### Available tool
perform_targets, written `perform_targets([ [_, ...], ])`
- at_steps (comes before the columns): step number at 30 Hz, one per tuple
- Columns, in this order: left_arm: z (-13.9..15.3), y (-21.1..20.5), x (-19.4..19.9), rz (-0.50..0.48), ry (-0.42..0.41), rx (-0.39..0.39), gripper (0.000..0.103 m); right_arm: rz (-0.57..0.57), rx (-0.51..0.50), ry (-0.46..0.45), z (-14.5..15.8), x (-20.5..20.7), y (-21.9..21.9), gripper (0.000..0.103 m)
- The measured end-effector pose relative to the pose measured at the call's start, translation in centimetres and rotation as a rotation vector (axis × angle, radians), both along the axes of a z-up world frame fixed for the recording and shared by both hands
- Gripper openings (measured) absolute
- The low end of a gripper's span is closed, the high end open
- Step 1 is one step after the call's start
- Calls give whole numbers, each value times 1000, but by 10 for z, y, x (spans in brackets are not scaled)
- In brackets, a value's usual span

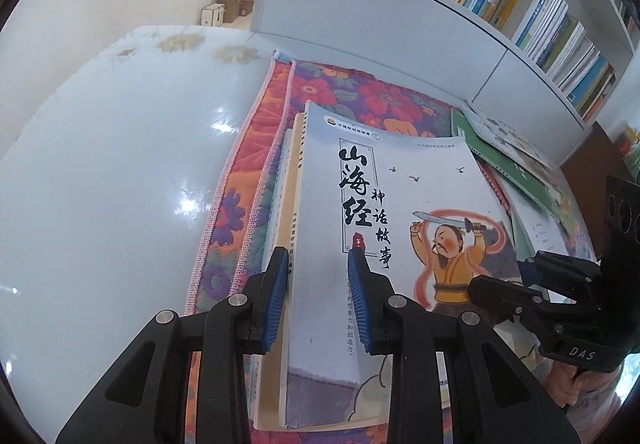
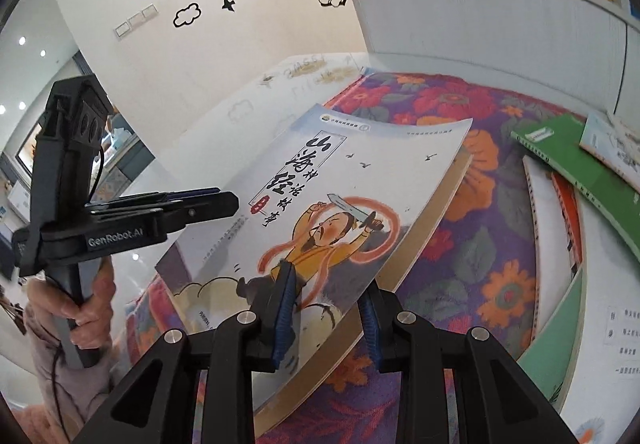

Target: Organize books

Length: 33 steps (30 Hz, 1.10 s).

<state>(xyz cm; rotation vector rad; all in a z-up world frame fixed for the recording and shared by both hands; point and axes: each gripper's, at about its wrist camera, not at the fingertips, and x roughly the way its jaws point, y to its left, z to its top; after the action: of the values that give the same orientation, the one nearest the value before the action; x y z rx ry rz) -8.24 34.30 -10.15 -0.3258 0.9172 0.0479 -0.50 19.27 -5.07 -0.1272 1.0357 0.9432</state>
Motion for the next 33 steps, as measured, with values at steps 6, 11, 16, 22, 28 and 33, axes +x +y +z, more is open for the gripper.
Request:
perform_targets([
  [6, 1, 0, -1, 8, 9, 13, 27, 2, -20, 3, 0, -5, 2, 30],
  [11, 1, -2, -2, 16, 16, 33, 27, 13, -26, 4, -2, -5, 6, 30],
  [16, 2, -3, -2, 17, 22, 49, 29, 15, -28, 13, -3, -2, 7, 30],
  [22, 2, -4, -2, 20, 26, 58, 29, 19, -41, 7, -3, -4, 9, 31],
  [28, 2, -3, -2, 25, 30, 60, 29, 16, -39, 12, -3, -4, 8, 31],
  [33, 2, -2, -2, 29, 33, 58, 29, 18, -45, 6, -3, -5, 9, 33],
])
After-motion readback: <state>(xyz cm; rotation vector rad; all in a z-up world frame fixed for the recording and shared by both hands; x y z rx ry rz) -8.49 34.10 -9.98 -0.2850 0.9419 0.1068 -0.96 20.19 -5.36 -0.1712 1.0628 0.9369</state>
